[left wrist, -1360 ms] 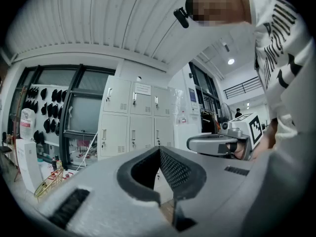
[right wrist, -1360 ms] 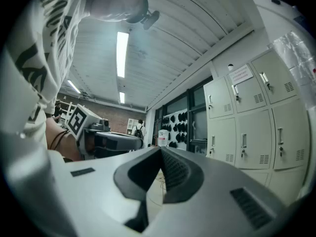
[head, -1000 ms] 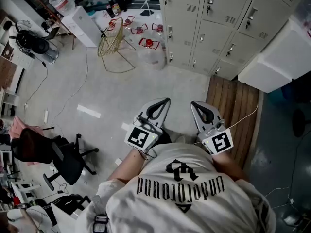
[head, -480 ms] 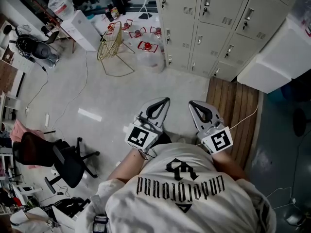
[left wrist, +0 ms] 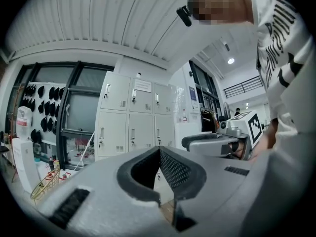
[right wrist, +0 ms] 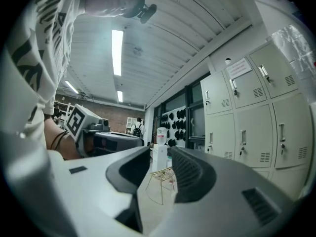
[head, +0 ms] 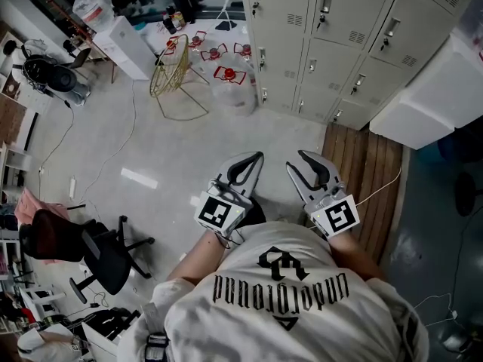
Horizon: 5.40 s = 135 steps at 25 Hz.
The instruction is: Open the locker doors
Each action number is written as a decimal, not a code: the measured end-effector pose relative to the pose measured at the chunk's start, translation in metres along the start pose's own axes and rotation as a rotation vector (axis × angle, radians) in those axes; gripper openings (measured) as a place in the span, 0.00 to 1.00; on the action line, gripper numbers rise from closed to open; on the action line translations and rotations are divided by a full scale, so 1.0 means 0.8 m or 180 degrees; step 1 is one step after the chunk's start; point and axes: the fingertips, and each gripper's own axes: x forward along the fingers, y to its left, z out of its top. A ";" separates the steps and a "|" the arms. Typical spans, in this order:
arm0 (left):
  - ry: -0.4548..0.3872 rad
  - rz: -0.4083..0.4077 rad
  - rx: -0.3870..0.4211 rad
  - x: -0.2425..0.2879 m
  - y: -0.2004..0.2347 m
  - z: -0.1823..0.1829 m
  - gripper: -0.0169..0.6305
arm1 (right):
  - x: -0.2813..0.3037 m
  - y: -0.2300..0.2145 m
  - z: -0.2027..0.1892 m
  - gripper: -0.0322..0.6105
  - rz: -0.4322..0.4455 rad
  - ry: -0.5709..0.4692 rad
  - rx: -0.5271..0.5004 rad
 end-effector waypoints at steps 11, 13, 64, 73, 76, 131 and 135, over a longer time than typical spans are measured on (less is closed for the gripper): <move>0.0028 -0.0164 -0.0125 0.058 0.110 -0.019 0.04 | 0.107 -0.056 -0.022 0.32 -0.0135 0.0104 0.0033; 0.0033 -0.0181 -0.0140 0.068 0.142 -0.019 0.04 | 0.139 -0.066 -0.026 0.32 -0.0162 0.0102 0.0020; 0.0707 -0.0230 -0.0262 0.350 0.563 -0.214 0.04 | 0.558 -0.389 -0.302 0.34 -0.0091 0.1142 0.0304; 0.0878 -0.0107 -0.0224 0.408 0.610 -0.327 0.04 | 0.624 -0.453 -0.463 0.36 -0.0077 0.1435 0.0386; 0.0936 -0.0120 -0.0117 0.416 0.620 -0.375 0.04 | 0.643 -0.467 -0.509 0.38 -0.0101 0.1542 0.0450; 0.1006 -0.0844 -0.0174 0.404 0.519 -0.431 0.04 | 0.485 -0.380 -0.605 0.28 -0.1678 0.1707 0.0756; 0.1001 -0.1040 -0.0158 0.418 0.483 -0.423 0.04 | 0.437 -0.379 -0.599 0.27 -0.1807 0.1751 0.0753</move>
